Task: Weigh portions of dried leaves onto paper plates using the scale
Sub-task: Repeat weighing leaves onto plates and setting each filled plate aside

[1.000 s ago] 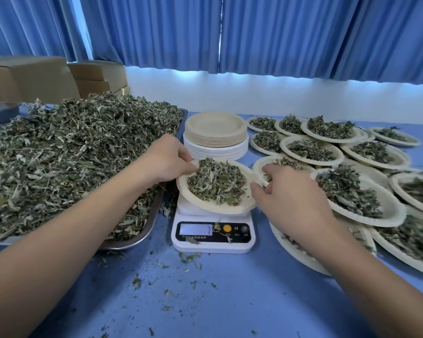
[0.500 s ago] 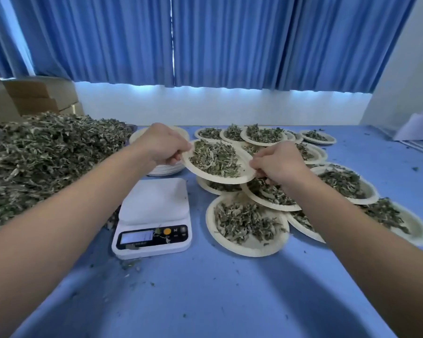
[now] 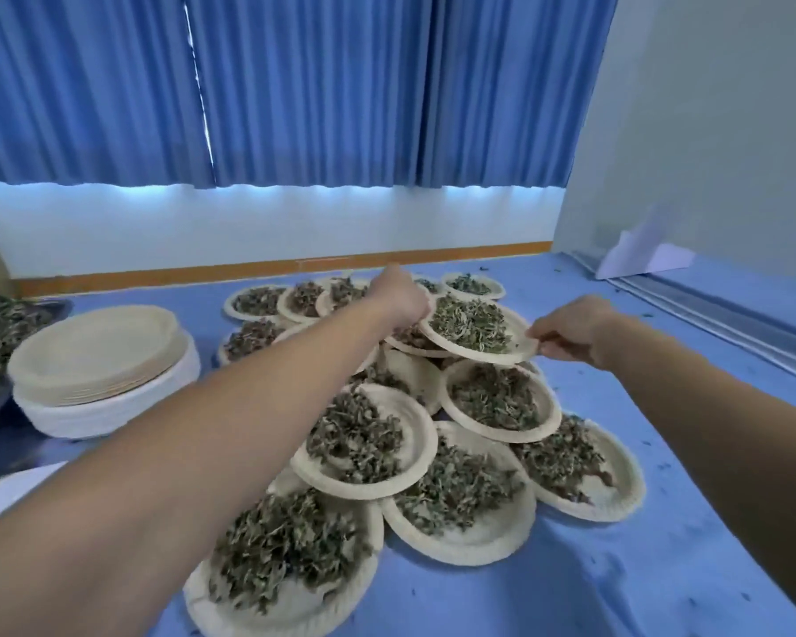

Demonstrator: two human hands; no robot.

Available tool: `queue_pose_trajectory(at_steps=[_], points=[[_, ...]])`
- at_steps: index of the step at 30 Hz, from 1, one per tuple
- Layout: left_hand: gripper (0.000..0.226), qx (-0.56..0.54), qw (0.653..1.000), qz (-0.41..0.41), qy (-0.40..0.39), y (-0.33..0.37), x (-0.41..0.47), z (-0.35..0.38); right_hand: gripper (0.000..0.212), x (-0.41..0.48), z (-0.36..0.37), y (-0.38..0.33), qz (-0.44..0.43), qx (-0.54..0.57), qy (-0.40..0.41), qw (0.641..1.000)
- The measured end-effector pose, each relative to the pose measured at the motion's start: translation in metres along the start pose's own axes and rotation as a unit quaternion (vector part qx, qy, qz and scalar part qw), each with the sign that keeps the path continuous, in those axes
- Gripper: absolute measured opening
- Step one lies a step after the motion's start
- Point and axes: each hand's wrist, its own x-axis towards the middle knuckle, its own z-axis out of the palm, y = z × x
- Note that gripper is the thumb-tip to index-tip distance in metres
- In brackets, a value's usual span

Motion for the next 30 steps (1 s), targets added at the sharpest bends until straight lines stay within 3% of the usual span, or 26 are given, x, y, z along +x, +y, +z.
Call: queue_pose_trajectory(at_steps=[3, 7, 13, 16, 20, 23, 25, 27, 30], points=[[0.029, 0.066, 0.997, 0.027, -0.034, 0.019, 0.044, 0.043, 0.027, 0.052, -0.019, 0.004, 0.001, 0.004, 0.036, 0.999], [0.019, 0.083, 0.995, 0.027, -0.048, 0.028, 0.110, 0.091, 0.014, 0.122, -0.031, 0.015, 0.002, 0.008, 0.093, 0.996], [0.011, 0.155, 0.986, 0.021, -0.062, 0.036, 0.186, 0.141, 0.017, 0.214, -0.026, 0.038, 0.022, 0.019, 0.120, 0.992], [0.018, 0.176, 0.982, 0.022, -0.068, 0.029, 0.211, 0.162, 0.011, 0.248, -0.016, 0.056, 0.024, -0.009, 0.139, 0.990], [0.029, 0.194, 0.977, 0.036, -0.075, 0.016, 0.229, 0.180, 0.028, 0.275, -0.003, 0.075, 0.030, -0.031, 0.164, 0.985], [0.024, 0.184, 0.979, 0.051, -0.069, 0.015, 0.229, 0.176, 0.030, 0.280, 0.004, 0.074, 0.008, -0.052, 0.197, 0.979], [0.004, 0.178, 0.981, 0.048, -0.058, 0.018, 0.225, 0.169, 0.030, 0.276, 0.005, 0.071, -0.011, -0.071, 0.205, 0.976], [0.012, 0.159, 0.984, 0.048, -0.063, 0.020, 0.221, 0.159, 0.027, 0.269, 0.006, 0.065, -0.042, -0.107, 0.214, 0.970], [0.006, 0.103, 0.991, 0.052, -0.073, 0.025, 0.207, 0.136, 0.019, 0.247, 0.015, 0.041, -0.132, -0.135, 0.204, 0.961]])
